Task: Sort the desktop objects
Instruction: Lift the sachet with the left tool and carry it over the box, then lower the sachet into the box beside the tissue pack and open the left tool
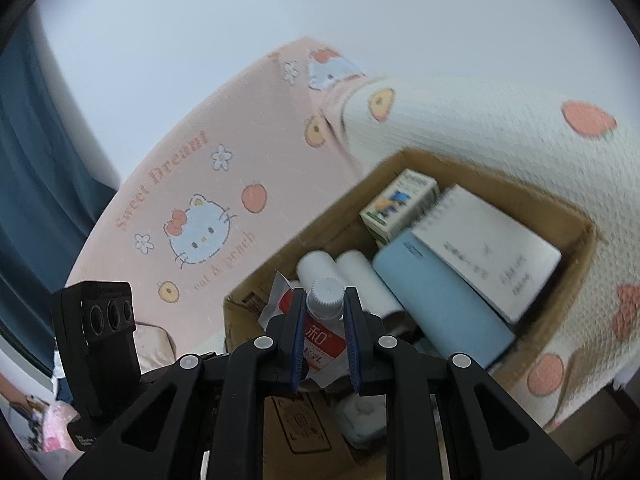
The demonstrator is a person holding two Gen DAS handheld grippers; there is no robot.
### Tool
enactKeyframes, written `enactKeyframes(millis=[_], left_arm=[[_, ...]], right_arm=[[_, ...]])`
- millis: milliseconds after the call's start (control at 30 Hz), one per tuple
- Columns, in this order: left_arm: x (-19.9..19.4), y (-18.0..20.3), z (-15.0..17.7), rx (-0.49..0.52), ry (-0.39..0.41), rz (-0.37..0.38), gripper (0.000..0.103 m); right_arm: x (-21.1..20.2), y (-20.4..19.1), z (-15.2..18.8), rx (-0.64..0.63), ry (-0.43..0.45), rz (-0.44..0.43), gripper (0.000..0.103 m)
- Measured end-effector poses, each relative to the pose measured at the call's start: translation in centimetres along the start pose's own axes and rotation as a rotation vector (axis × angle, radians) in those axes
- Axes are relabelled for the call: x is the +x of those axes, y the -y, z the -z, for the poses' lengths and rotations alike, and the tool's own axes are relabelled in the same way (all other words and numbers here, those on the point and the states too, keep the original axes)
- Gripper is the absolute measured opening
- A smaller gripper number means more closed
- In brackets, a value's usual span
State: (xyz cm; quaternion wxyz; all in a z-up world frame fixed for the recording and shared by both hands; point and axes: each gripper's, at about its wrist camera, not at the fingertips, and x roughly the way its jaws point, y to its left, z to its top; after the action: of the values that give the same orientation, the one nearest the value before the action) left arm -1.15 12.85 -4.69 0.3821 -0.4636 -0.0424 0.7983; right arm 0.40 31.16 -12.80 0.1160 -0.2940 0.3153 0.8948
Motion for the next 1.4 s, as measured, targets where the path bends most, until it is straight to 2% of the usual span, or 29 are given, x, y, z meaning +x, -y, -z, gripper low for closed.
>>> enactKeyframes(millis=[167, 267, 367, 633, 767, 900, 967, 1033, 1233, 1400], left_arm=[[1.4, 0.8, 0.7, 0.037, -0.097, 0.005, 0.041], [1.5, 1.4, 1.1, 0.083, -0.103, -0.017, 0.041], [1.4, 1.3, 1.0, 0.086, -0.109, -0.017, 0.041], [0.4, 0.3, 0.8, 0.112, -0.107, -0.041, 0.046], [-0.5, -0.3, 0.8, 0.113, -0.076, -0.051, 0.047], [-1.2, -1.1, 0.7, 0.102, -0.041, -0.032, 0.046], [-1.4, -1.6, 0.5, 0.085, -0.034, -0.022, 0.03], [-1.5, -2.1, 0.4, 0.066, -0.033, -0.01, 0.025], [-1.7, -2.9, 0.3, 0.062, -0.019, -0.008, 0.025], [-1.4, -3.1, 0.0, 0.084, -0.01, -0.014, 0.025]], right_arm=[[0.8, 2.8, -0.1, 0.08, -0.121, -0.037, 0.016], [1.1, 4.1, -0.2, 0.14, -0.16, -0.082, 0.016], [1.4, 4.8, -0.2, 0.177, -0.188, -0.12, 0.016], [2.1, 4.6, -0.3, 0.168, -0.248, -0.158, 0.015], [2.5, 3.4, -0.7, 0.093, -0.288, -0.101, 0.015], [3.1, 2.6, -1.1, 0.06, -0.34, -0.1, 0.015], [3.4, 2.1, -1.2, 0.021, -0.365, -0.07, 0.015], [4.0, 1.5, -1.1, -0.024, -0.406, -0.029, 0.015], [5.8, 1.1, -0.6, -0.065, -0.529, 0.045, 0.015], [8.3, 0.9, 0.2, -0.047, -0.648, 0.053, 0.015]])
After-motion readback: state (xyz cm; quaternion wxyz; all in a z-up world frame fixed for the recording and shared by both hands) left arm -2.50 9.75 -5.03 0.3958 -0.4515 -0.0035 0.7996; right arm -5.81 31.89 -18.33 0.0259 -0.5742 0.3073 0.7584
